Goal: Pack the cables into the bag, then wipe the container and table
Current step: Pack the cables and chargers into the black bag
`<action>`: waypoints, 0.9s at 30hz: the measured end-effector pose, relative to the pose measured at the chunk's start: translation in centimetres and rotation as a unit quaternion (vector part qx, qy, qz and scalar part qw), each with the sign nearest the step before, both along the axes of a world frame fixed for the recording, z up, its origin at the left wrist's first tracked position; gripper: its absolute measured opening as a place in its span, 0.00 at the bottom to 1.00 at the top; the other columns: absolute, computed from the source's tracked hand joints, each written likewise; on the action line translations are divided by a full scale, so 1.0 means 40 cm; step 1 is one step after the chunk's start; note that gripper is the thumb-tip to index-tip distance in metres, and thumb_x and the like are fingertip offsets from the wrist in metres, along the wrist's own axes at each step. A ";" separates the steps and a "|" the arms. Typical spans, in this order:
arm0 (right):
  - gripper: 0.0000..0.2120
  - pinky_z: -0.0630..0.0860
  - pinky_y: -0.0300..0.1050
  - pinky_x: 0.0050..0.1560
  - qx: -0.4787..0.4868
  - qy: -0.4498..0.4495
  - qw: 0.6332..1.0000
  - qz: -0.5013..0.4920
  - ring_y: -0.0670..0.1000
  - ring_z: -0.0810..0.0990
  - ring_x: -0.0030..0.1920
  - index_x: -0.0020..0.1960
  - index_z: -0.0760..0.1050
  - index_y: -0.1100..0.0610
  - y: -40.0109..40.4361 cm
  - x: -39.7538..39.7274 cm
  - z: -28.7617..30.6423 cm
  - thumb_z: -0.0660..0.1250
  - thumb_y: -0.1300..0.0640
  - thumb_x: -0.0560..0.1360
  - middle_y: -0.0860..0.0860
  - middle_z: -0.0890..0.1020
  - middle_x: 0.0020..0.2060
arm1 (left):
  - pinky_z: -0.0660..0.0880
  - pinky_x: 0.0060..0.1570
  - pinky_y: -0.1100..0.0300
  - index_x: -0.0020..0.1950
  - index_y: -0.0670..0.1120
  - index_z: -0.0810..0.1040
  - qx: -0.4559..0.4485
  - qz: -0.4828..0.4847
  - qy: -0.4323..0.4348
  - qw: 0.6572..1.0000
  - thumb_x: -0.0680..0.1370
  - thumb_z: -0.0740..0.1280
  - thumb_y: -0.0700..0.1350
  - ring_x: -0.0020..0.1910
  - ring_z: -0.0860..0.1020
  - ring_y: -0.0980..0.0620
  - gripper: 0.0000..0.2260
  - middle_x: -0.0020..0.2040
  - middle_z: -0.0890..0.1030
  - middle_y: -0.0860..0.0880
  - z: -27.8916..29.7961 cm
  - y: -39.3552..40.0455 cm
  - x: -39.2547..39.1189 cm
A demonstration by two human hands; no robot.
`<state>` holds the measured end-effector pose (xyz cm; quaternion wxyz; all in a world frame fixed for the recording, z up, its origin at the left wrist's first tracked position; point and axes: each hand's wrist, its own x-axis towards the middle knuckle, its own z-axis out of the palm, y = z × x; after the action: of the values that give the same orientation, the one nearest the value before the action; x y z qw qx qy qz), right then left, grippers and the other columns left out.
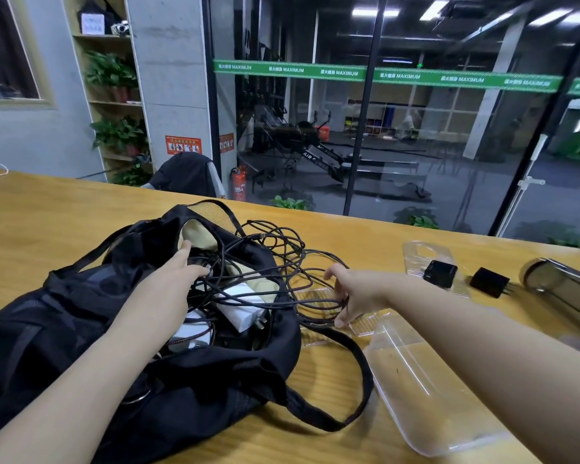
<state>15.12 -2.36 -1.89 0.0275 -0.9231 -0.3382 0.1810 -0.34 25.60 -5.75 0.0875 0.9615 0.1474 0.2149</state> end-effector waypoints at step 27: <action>0.05 0.75 0.49 0.43 0.113 -0.214 0.970 0.013 0.54 0.77 0.43 0.54 0.69 0.54 0.009 -0.020 0.033 0.55 0.59 0.81 0.53 0.79 0.45 | 0.74 0.43 0.61 0.65 0.54 0.73 -0.047 0.008 -0.048 0.998 0.71 0.57 0.24 0.68 0.70 0.48 0.32 0.77 0.53 0.52 -0.002 -0.034 -0.016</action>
<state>14.33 -1.99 -0.55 0.0558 -0.9270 -0.3660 -0.0598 -0.99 24.24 -5.84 0.1381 0.9437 0.1603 0.2542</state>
